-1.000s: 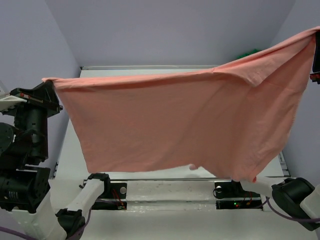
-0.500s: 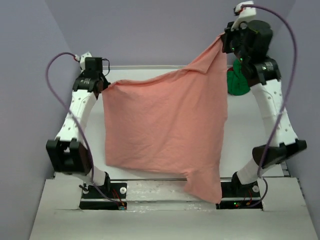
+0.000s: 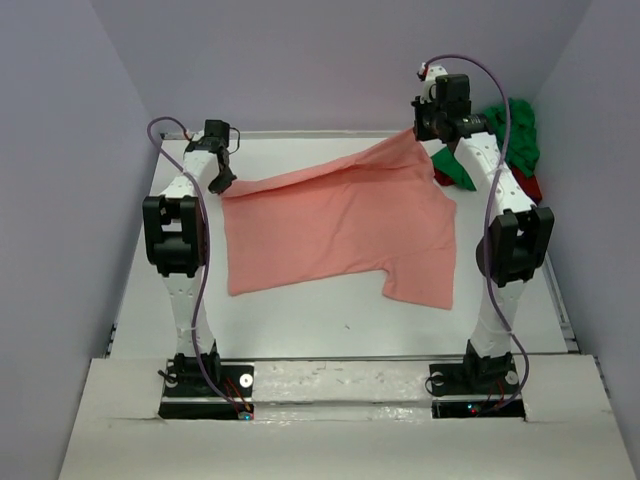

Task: Fold and stack the t-shirts
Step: Fold the flattened tshirt in 1/3 of the way

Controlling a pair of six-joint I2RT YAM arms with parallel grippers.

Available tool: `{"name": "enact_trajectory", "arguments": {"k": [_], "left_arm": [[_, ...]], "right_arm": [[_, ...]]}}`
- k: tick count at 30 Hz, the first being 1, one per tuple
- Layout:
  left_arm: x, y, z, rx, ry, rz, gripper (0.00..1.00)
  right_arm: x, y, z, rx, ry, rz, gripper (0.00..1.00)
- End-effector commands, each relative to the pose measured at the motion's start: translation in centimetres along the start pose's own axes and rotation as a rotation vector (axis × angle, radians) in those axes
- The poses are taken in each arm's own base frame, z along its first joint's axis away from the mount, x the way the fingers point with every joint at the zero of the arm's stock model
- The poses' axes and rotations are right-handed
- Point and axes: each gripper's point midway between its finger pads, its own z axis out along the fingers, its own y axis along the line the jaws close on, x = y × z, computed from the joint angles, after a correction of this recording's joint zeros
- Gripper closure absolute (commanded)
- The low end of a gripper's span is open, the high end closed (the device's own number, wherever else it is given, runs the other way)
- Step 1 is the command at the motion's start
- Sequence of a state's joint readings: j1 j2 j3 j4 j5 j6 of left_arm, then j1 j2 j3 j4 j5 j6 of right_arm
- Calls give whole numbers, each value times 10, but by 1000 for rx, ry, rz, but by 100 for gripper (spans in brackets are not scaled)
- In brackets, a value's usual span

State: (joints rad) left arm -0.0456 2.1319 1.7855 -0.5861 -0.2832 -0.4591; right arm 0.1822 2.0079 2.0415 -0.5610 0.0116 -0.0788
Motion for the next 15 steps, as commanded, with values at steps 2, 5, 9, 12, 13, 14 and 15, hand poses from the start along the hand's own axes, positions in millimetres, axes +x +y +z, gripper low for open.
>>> {"name": "enact_trajectory", "arguments": {"k": [2, 5, 9, 12, 13, 14, 15], "left_arm": [[-37, 1, -14, 1, -62, -6, 100], [-49, -2, -18, 14, -88, -6, 100], [-54, -5, -22, 27, -93, -6, 100], [-44, -1, -20, 18, -70, -2, 100], [-39, 2, -17, 7, -59, 1, 100], [-38, 2, -21, 10, -63, 1, 100], [-36, 3, -21, 10, -60, 1, 100]], "right_arm": [[-23, -6, 10, -49, -74, -13, 100], [-16, -10, 22, -54, -50, -16, 100], [-8, -15, 31, -47, -31, -9, 100], [-4, -16, 28, -42, -20, -7, 100], [-6, -17, 23, -34, -24, -4, 100], [-4, -18, 21, -25, -20, -3, 100], [4, -19, 20, -20, -2, 0, 100]]}}
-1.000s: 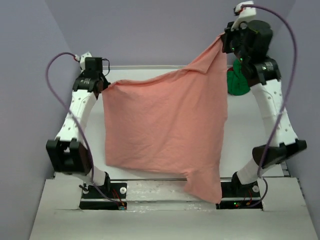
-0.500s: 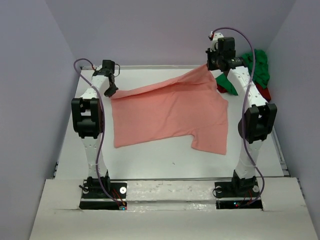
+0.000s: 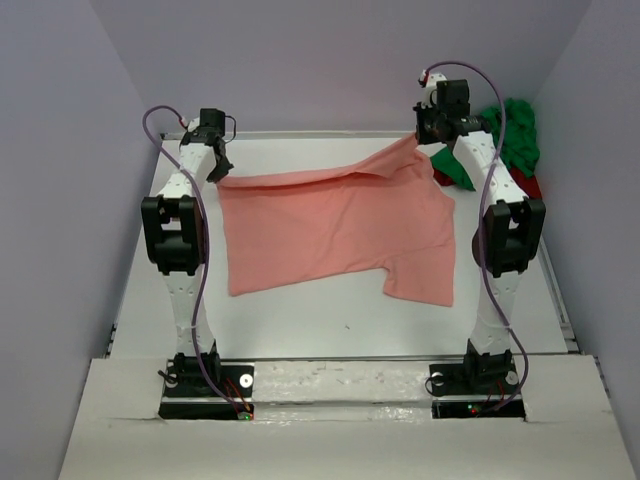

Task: Fold and stack the t-shirts
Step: Fold the flattened tshirt in 1/3 of the way

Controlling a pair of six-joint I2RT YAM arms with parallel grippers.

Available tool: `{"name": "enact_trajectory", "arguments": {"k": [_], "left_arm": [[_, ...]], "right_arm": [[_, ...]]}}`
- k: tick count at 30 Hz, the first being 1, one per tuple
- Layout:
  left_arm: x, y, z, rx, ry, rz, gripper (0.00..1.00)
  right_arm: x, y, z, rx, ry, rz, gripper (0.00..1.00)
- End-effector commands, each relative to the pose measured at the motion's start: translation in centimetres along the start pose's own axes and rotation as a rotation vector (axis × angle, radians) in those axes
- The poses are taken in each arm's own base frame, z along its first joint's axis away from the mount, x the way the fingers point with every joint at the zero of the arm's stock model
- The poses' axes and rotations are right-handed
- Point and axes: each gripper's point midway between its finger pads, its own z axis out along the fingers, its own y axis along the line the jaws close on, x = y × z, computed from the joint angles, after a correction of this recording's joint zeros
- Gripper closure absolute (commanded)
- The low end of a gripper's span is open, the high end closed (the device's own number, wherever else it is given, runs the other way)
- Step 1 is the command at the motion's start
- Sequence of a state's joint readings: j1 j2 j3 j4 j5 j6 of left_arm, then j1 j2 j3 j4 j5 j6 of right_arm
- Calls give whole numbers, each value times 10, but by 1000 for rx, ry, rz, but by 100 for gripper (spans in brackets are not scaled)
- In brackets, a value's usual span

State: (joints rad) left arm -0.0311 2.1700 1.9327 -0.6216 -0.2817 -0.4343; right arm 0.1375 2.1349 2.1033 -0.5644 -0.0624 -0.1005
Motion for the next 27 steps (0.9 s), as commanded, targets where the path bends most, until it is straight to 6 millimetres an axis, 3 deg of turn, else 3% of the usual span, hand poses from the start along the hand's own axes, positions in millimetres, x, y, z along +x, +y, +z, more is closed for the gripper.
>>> {"name": "enact_trajectory", "arguments": {"k": [1, 5, 13, 17, 27], "left_arm": [[7, 13, -11, -28, 11, 17, 100], [23, 13, -19, -40, 39, 26, 100], [60, 3, -30, -41, 92, 78, 100], [66, 2, -32, -51, 101, 96, 100], [60, 5, -36, -78, 84, 106, 100]], "right_arm": [[-21, -7, -26, 30, -62, 2, 100], [-18, -8, -50, 55, -61, 33, 100], [4, -13, -76, 112, -17, 97, 100], [28, -12, -76, 137, 45, 95, 100], [51, 7, -72, 176, 140, 88, 100]]}}
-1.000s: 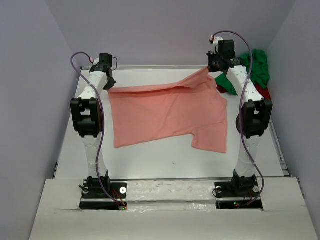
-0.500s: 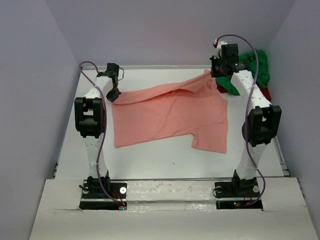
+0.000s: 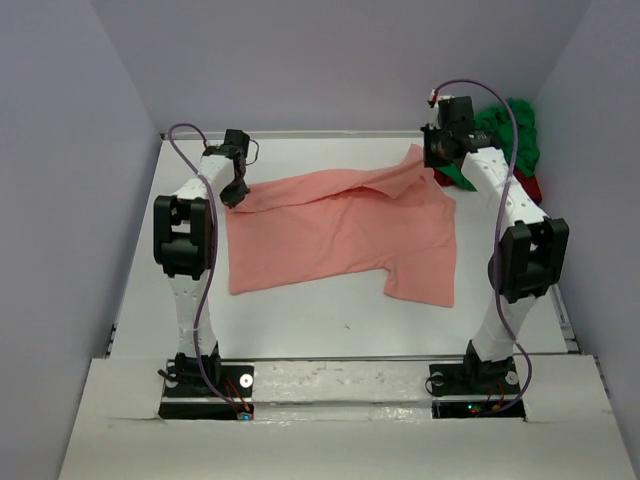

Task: Fold and stack the t-shirts
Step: Fold the flattened tshirt in 1/3 of the way

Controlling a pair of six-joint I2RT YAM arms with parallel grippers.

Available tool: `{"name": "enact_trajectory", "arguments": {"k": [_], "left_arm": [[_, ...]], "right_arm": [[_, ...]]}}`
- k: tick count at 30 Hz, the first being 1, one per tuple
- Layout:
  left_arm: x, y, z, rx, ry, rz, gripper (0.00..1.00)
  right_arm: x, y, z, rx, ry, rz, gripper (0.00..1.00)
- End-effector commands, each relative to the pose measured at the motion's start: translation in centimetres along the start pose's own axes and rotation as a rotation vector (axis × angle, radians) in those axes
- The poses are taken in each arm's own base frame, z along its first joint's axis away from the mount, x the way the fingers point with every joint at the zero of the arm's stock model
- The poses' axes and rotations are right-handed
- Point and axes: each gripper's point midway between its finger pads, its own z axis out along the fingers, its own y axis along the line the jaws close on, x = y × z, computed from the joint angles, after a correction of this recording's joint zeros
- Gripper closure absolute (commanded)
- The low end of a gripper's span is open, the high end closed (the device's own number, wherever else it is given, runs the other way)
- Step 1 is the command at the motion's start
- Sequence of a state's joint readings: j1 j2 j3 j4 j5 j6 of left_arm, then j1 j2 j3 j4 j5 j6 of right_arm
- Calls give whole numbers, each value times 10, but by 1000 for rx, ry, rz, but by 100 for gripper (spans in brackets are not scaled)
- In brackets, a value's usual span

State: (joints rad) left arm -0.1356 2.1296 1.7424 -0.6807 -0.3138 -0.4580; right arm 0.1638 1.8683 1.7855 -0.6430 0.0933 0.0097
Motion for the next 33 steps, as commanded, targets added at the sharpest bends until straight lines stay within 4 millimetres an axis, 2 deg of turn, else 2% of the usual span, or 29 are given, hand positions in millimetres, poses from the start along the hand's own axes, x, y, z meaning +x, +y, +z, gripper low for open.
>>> {"name": "enact_trajectory", "arguments": {"k": [1, 8, 13, 16, 22, 23, 24, 25, 26, 27, 28, 29, 30, 31, 33], "left_arm": [[-21, 16, -32, -23, -64, -29, 100], [-18, 40, -25, -141, -48, -48, 100], [-13, 38, -20, -130, -25, -40, 100], [-14, 37, -20, -128, -23, -36, 100], [-12, 37, -18, -135, -13, -31, 100], [-12, 36, -17, -132, -9, -31, 98], [-11, 36, -17, -132, -7, -32, 95], [-11, 35, -16, -130, -5, -31, 91], [-8, 34, -15, -121, 4, -29, 72], [-6, 33, -13, -120, 9, -27, 64], [-4, 34, -13, -120, 14, -30, 58], [-3, 34, -13, -121, 17, -32, 52], [-3, 35, -14, -120, 14, -36, 40], [-2, 35, -15, -120, 15, -39, 33], [-3, 39, -23, -128, 8, -53, 20]], "right_arm": [[2, 6, -3, 52, 13, 0, 100], [16, -13, -2, 171, 80, 14, 100], [30, -23, -8, 244, 141, 57, 100], [41, -21, -9, 241, 170, 78, 100], [60, 0, -17, 200, 192, 101, 99], [66, 0, -16, 203, 205, 103, 90], [69, 0, -16, 204, 212, 105, 82], [70, -1, -17, 207, 210, 105, 70], [72, 2, -17, 207, 211, 103, 60], [77, 2, -16, 208, 220, 97, 48], [77, 1, -15, 211, 221, 95, 41], [78, 0, -15, 220, 220, 94, 36], [77, -1, -16, 225, 219, 96, 30], [76, -1, -17, 224, 213, 97, 27], [69, -4, -22, 239, 190, 103, 24]]}}
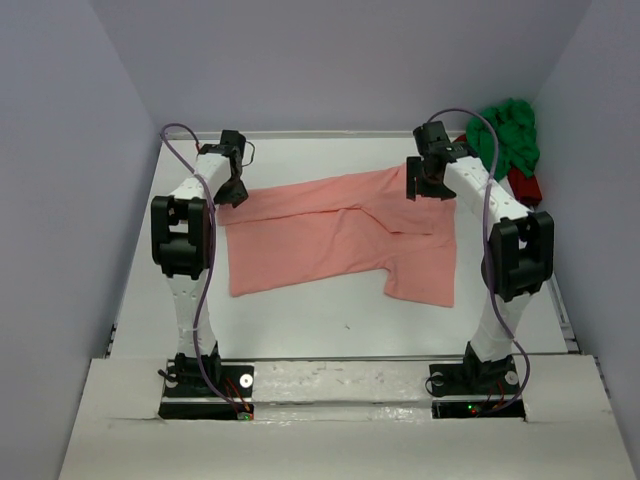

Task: Fold and stack the t-shirts
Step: Fold the flattened tshirt in 1/3 of the way

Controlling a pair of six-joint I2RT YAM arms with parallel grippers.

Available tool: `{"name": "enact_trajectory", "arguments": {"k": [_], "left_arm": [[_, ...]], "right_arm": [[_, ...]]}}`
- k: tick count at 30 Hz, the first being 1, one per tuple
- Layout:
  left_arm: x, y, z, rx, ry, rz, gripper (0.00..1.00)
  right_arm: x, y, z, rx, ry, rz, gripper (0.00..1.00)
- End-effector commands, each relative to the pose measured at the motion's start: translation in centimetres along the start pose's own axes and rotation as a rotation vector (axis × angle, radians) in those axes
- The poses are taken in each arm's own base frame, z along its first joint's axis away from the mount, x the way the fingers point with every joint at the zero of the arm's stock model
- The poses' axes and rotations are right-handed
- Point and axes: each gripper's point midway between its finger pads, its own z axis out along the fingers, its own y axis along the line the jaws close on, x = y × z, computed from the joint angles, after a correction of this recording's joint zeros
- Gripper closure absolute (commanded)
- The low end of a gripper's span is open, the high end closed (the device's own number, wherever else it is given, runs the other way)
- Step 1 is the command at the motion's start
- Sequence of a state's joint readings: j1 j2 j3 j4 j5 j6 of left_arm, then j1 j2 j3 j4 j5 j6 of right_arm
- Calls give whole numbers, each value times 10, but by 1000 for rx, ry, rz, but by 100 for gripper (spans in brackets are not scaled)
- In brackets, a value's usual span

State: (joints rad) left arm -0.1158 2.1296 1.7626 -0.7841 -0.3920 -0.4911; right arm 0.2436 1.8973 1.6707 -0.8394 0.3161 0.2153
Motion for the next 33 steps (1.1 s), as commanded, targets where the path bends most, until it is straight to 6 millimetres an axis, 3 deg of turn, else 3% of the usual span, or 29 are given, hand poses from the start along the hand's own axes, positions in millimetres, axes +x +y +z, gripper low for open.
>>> {"name": "enact_trajectory", "arguments": {"k": [1, 5, 7, 8, 10, 12, 14, 15, 17, 18, 19, 22, 24, 28, 33], "left_arm": [[-7, 14, -21, -12, -25, -43, 19], [-19, 21, -44, 9, -85, -85, 17], [-26, 20, -59, 30, -115, -91, 17], [-33, 18, -68, 44, -140, -82, 18], [-37, 13, -75, 56, -160, -60, 18], [-37, 4, -77, 85, -160, -28, 21], [-34, -4, -73, 111, -145, -4, 27], [-32, -5, -71, 111, -138, 4, 32], [-28, -13, -67, 131, -127, 18, 41], [-26, -16, -63, 141, -116, 30, 48], [-25, -19, -61, 150, -111, 32, 53], [-24, -26, -62, 185, -97, 33, 56], [-26, -28, -67, 205, -106, 32, 65], [-37, -26, -83, 226, -135, 25, 64], [-47, -22, -103, 251, -173, 21, 62]], "right_arm": [[-26, -10, -34, 11, -114, 45, 24], [-48, -5, -41, -19, -167, 27, 26], [-54, 2, -32, -30, -162, 25, 35], [-66, 5, -35, -44, -188, 14, 39], [-74, 12, -24, -49, -186, 15, 56], [-91, 18, -27, -74, -217, -5, 63], [-100, 17, -21, -73, -225, -16, 95], [-103, 21, -19, -86, -224, -24, 100], [-103, 20, -3, -100, -197, -24, 100], [-110, 24, -6, -125, -207, -28, 100], [-103, 26, 3, -124, -176, -37, 99], [-94, 21, 17, -99, -136, -51, 48], [-90, 18, 28, -105, -118, -46, 47], [-80, -15, 54, -69, -69, 29, 47], [-76, -24, 77, -72, -52, 31, 47]]}}
